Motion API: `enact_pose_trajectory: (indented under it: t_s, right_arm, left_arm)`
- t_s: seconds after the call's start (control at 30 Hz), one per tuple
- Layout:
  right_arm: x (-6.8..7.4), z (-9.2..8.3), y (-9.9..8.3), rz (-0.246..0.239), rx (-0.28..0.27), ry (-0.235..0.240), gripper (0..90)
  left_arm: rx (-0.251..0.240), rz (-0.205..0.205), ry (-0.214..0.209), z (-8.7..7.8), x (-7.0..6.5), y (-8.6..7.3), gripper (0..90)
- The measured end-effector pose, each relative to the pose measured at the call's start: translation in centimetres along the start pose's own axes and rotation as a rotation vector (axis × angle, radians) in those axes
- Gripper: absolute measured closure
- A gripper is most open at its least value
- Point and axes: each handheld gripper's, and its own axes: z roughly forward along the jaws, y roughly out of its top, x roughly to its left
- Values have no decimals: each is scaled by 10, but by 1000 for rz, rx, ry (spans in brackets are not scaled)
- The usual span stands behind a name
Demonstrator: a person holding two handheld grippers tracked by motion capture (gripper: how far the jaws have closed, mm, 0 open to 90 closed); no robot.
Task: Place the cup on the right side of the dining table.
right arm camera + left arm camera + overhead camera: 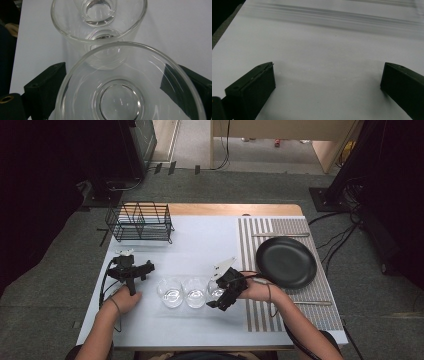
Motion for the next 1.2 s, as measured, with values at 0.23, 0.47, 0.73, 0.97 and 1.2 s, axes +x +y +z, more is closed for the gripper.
enact_pose_trajectory:
  t_s: [0.23,0.47,0.73,0.97,1.2]
  right_arm:
    - [-1,-1,-1,7,-16,-29,134]
    - [-2,1,-1,-5,-4,-28,137]
    - [-1,0,-2,-32,7,-12,188]
    - [-1,0,-2,-36,6,-10,190]
    - [-1,-1,-2,-38,3,-7,192]
  left_arm:
    - [1,1,0,0,0,0,0]
    - [0,0,0,0,0,0,0]
    - [0,0,0,0,0,0,0]
    - [1,1,0,0,0,0,0]
    - [1,1,0,0,0,0,0]
